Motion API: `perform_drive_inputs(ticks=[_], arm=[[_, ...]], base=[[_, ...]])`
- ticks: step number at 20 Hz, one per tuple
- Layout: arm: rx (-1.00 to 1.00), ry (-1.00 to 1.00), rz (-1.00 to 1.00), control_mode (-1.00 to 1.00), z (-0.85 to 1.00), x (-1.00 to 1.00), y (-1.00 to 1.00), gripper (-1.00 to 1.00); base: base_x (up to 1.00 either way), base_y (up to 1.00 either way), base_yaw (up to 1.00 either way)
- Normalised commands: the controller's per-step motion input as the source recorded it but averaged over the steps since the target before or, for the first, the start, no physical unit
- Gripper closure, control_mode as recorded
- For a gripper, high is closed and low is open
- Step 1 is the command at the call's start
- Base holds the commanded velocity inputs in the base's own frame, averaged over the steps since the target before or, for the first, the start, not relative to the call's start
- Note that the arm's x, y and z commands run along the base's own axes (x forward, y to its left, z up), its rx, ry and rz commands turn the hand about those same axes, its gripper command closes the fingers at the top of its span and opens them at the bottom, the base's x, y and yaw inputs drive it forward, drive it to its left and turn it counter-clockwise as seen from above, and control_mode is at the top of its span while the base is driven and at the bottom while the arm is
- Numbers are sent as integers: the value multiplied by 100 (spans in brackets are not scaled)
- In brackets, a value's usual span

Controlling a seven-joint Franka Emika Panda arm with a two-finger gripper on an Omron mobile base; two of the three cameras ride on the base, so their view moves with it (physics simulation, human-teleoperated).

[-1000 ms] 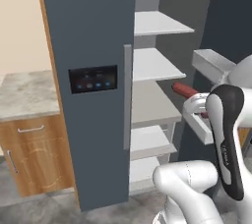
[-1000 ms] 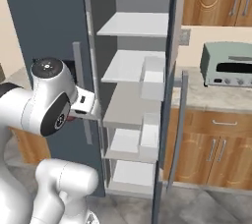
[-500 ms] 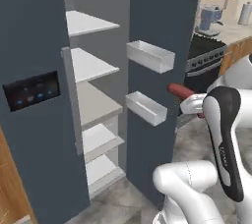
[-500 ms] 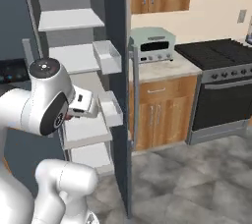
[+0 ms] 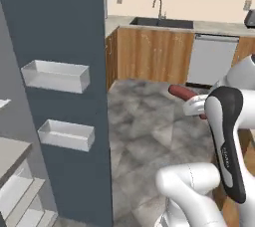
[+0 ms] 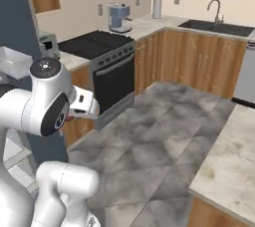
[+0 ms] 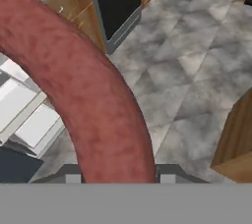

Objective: Retrieve the sausage and cheese from the fridge and place them on the cutting board on the counter.

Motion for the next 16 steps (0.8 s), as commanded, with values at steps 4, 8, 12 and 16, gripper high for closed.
perform_drive_inputs(ticks=[4,8,12,16], arm=[[0,0,0,100,0,0,0,100],[0,0,0,100,0,0,0,100],[0,0,0,100,0,0,0,100],[0,0,0,100,0,0,0,100]], base=[[3,0,-90],[42,9,-54],[80,1,-7],[91,4,0]])
